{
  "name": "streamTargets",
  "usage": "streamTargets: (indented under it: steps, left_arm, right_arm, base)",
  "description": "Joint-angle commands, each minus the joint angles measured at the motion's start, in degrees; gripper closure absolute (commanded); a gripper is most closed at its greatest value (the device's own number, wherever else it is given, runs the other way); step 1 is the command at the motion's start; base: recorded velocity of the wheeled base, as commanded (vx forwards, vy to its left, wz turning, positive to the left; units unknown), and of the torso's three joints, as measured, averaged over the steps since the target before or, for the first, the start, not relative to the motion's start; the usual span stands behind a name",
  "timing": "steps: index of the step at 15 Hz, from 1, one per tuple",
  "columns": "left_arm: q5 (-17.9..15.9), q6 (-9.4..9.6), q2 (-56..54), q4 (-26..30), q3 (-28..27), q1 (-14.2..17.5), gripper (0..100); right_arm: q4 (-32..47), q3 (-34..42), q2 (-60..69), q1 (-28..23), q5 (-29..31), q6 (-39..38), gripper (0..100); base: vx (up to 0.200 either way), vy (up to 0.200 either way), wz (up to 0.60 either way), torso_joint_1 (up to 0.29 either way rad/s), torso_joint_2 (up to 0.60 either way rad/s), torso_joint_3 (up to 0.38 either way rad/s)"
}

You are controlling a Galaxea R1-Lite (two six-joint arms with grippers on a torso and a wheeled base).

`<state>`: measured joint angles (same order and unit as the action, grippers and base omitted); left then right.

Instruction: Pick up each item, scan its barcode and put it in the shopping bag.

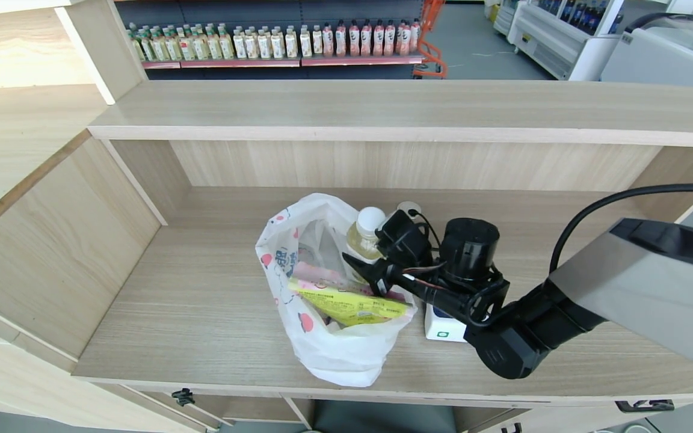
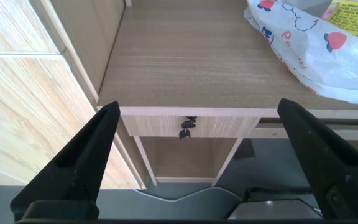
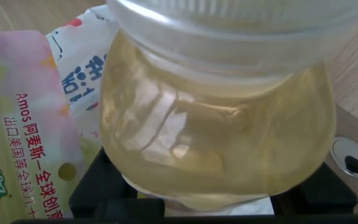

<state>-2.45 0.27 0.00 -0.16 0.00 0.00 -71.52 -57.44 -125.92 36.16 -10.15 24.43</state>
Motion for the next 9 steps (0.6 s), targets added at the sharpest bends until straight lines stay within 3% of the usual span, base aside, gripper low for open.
streamTargets:
  steps: [1,9]
  left_arm:
    - [0.0,0.00,0.1,0.0,0.0,0.0,0]
    - [0.0,0.00,0.1,0.0,0.0,0.0,0]
  right_arm:
    - [-1.3,0.5,-1.3,0.4,0.0,-0.2,100]
    - [-3.4,0.6,-3.3,0.4,0.0,-0.3,100]
  base:
    - [0.000,0.000,0.00,0.000,0.00,0.000]
    - [0.000,0.000,0.00,0.000,0.00,0.000]
